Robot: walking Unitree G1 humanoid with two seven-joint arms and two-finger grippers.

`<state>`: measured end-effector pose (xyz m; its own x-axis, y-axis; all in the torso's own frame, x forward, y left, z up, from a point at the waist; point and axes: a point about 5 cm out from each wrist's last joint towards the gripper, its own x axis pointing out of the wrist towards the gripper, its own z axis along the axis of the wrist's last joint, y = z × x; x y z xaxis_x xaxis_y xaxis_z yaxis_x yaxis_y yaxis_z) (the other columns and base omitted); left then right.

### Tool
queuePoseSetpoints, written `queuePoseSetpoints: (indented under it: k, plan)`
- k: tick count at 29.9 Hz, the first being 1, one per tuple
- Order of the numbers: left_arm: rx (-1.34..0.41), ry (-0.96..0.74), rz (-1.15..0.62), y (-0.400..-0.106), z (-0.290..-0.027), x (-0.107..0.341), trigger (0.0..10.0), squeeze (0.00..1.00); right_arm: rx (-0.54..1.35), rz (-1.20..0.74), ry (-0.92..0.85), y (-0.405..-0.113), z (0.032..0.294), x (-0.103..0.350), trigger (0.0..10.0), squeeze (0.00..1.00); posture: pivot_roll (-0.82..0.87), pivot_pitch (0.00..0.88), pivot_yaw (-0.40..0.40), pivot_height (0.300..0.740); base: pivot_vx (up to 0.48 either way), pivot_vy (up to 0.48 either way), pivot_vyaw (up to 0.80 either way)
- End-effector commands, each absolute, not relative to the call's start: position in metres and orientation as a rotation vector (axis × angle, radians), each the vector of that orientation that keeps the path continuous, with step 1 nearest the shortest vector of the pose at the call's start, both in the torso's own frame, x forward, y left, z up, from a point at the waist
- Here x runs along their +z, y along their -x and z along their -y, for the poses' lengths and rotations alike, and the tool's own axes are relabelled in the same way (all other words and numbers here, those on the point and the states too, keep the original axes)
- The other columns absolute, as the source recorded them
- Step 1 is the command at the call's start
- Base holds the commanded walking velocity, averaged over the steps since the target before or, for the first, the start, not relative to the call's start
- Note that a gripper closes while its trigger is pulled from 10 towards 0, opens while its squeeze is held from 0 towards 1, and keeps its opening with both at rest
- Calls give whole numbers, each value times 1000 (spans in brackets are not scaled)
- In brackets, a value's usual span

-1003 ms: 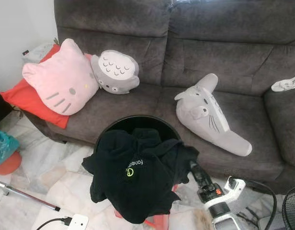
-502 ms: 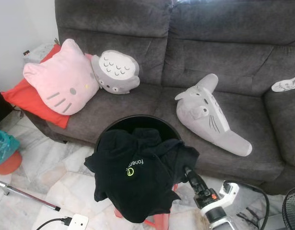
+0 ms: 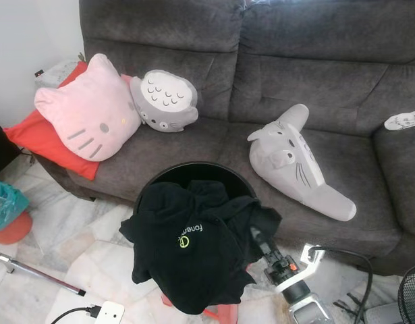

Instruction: Hang hanger

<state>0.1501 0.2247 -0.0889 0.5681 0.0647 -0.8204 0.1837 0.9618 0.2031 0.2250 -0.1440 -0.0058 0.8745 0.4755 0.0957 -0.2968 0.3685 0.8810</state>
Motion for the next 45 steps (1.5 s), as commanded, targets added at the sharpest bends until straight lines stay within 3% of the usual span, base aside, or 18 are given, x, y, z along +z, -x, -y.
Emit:
queuePoseSetpoints:
  k: [1, 11, 26, 28, 29, 30, 45]
  plan:
    - [-63, -288, -981, -146, -229, -90, 10000, 0, 482, -212, -1083, -223, 142, -11, 10000, 0, -43, 24, 67, 740, 0, 0, 0]
    - [-68, -291, -984, -145, -229, -90, 10000, 0, 401, -260, -1094, -213, 149, -25, 10000, 0, -43, 29, 69, 740, 0, 0, 0]
    - [-73, -300, -982, -146, -229, -90, 10000, 0, 587, -181, -1220, -206, 140, -13, 10000, 0, -41, 30, 69, 740, 0, 0, 0]
    - [-73, -300, -981, -146, -229, -90, 10000, 0, 543, -190, -1205, -207, 143, -16, 4471, 0, -41, 29, 69, 740, 0, 0, 0]
    - [-73, -301, -981, -146, -229, -90, 10000, 0, 520, -190, -1202, -207, 145, -18, 1059, 0, -39, 30, 68, 740, 0, 0, 0]
    - [-73, -301, -981, -146, -229, -90, 10000, 0, 503, -186, -1205, -208, 147, -18, 0, 0, -39, 29, 68, 740, 0, 0, 0]
    - [-74, -306, -982, -146, -229, -90, 10000, 0, 422, -142, -1208, -210, 161, -17, 0, 0, -40, 30, 69, 740, 0, 0, 0]
